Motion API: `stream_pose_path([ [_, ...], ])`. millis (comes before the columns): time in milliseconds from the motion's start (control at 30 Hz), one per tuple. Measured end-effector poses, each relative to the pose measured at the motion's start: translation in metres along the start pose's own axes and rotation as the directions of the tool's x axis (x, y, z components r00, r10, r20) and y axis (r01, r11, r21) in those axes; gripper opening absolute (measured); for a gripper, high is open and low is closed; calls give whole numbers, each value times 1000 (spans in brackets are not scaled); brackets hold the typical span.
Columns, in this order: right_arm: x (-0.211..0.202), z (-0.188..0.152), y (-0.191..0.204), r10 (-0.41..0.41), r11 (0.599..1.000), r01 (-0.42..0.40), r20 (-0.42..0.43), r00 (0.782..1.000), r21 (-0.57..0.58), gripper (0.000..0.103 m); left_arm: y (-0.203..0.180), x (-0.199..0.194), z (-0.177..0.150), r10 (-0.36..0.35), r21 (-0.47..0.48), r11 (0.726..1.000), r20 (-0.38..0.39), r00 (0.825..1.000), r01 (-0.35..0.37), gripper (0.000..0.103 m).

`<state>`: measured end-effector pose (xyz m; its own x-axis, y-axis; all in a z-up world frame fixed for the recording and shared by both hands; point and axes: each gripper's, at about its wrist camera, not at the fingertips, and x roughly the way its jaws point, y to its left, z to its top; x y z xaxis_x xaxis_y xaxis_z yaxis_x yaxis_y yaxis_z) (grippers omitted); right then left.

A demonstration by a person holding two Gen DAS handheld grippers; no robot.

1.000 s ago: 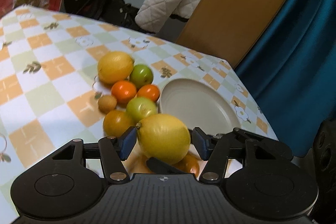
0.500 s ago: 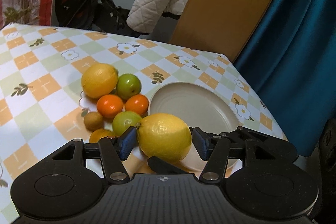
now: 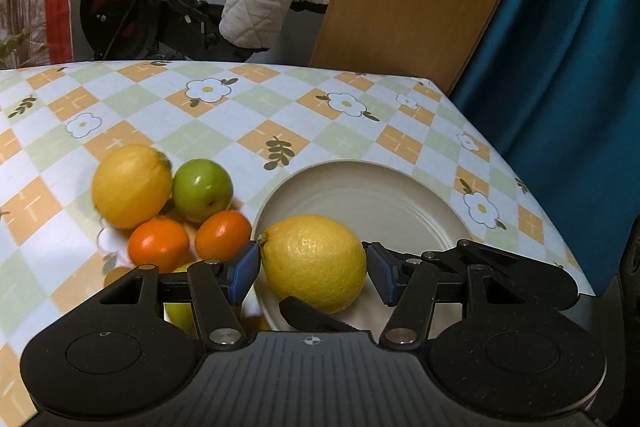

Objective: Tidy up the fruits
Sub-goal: 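Lower the lemon onto the plate and open the left gripper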

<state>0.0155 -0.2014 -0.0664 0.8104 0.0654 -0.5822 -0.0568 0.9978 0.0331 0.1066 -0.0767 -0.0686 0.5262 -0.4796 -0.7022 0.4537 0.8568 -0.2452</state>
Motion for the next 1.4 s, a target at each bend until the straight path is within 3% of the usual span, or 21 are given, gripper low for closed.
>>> stream_pose_path([
  [700, 35, 21, -18, -53, 998, 53, -22, 998, 19, 53, 3, 33, 26, 19, -2, 1000, 23, 1000, -19, 62],
  [800, 28, 22, -15, -63, 998, 63, -11, 998, 9, 60, 4, 24, 26, 31, 1, 1000, 35, 999, -31, 62],
  [1067, -2, 17, -11, -59, 998, 58, 16, 998, 33, 61, 8, -15, 16, 36, 2, 999, 79, 996, -37, 62],
  [1400, -39, -6, 8, -34, 999, 33, 44, 998, 29, 60, 12, -55, -20, 17, -49, 999, 95, 995, -12, 61],
])
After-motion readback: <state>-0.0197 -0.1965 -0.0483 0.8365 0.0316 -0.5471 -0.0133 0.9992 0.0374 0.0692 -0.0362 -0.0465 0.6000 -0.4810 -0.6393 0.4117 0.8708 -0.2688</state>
